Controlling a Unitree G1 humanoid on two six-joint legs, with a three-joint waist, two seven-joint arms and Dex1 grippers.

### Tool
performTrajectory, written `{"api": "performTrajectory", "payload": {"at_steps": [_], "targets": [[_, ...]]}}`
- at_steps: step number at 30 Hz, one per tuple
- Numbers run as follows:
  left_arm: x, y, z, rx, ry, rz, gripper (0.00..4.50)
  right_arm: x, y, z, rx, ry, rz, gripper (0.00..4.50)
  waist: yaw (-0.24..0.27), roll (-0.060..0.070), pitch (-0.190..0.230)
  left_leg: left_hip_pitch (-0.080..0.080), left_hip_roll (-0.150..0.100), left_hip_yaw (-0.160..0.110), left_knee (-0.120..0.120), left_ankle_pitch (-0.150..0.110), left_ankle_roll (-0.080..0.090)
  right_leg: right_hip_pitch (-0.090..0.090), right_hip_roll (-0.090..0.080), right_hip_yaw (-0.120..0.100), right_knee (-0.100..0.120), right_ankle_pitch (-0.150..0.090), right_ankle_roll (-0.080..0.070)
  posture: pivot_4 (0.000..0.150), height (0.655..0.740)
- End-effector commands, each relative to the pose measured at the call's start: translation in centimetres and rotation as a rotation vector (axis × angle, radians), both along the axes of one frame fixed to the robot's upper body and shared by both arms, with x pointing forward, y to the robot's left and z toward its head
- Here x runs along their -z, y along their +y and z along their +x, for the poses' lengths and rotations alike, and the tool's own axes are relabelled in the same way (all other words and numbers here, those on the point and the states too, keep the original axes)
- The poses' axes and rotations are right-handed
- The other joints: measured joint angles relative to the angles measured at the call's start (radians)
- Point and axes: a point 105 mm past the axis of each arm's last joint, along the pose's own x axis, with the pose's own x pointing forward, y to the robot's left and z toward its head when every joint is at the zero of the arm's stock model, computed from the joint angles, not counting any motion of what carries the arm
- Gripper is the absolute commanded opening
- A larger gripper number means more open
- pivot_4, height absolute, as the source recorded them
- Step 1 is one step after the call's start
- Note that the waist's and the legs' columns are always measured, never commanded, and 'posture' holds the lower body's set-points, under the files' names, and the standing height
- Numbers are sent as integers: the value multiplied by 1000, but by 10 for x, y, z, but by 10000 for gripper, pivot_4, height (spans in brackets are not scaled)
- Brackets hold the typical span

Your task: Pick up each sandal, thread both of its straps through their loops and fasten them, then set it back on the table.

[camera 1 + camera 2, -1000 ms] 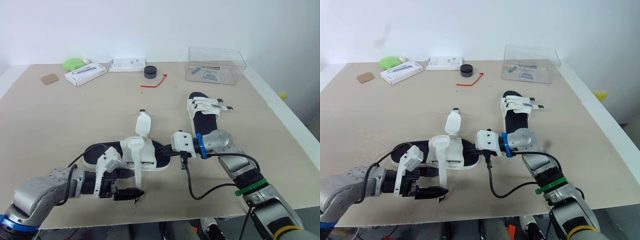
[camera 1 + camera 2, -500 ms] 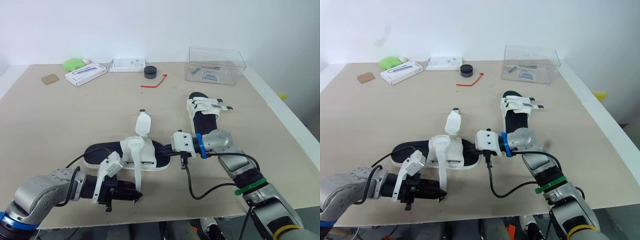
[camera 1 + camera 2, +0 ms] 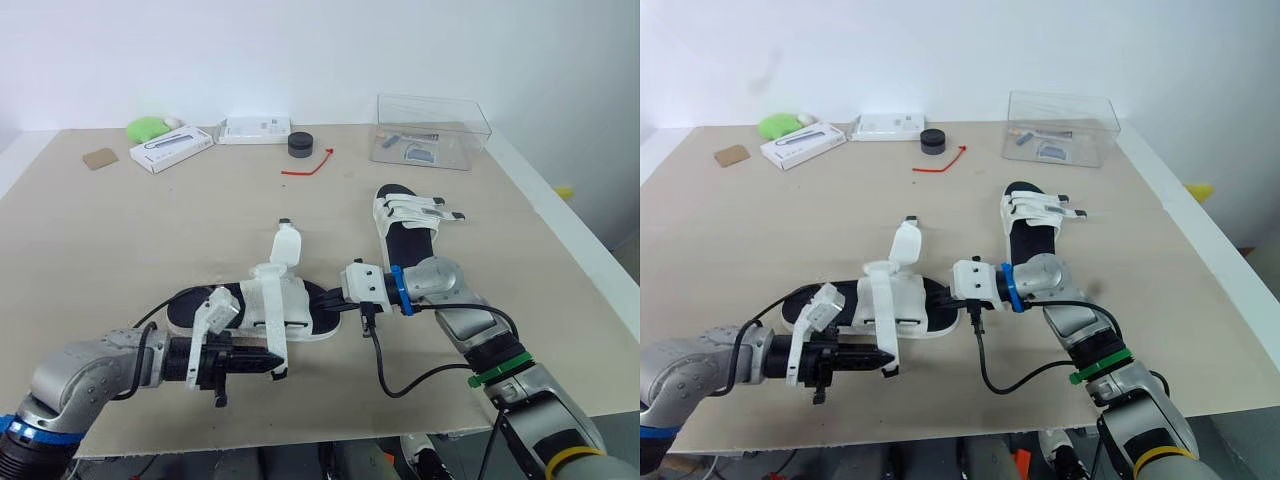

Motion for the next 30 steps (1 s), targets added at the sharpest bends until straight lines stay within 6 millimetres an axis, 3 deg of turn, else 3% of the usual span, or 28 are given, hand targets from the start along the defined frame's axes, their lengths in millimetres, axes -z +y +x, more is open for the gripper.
{"api": "performTrajectory", "payload": {"at_steps": [1,4,7,14,30], "targets": [[-48,17,7,30,-17,-139,599,12,-6,2,20,22,-58,0,0,0,0,0,0,0,0,0,0,0,0,0,0,0,0,1500,7400],[-67,31,24,-16,-28,-188,599,11,-7,2,20,19,-61,0,0,-1,0,0,0,0,0,0,0,0,1,-1,0,0,0,1500,7400],[-70,35,37,-45,-20,-195,599,11,-7,2,20,16,-61,0,-1,0,0,0,-1,0,0,0,0,0,0,0,0,0,0,1500,7400],[-43,21,40,31,27,-97,599,10,-8,2,25,10,-61,0,-1,-1,0,0,-1,0,0,0,0,0,-1,1,0,0,0,1500,7400],[-38,17,52,69,17,-67,599,10,-11,0,43,-2,-65,0,0,-1,0,-1,-2,0,0,0,-1,0,-1,1,0,0,0,1500,7400]]}}
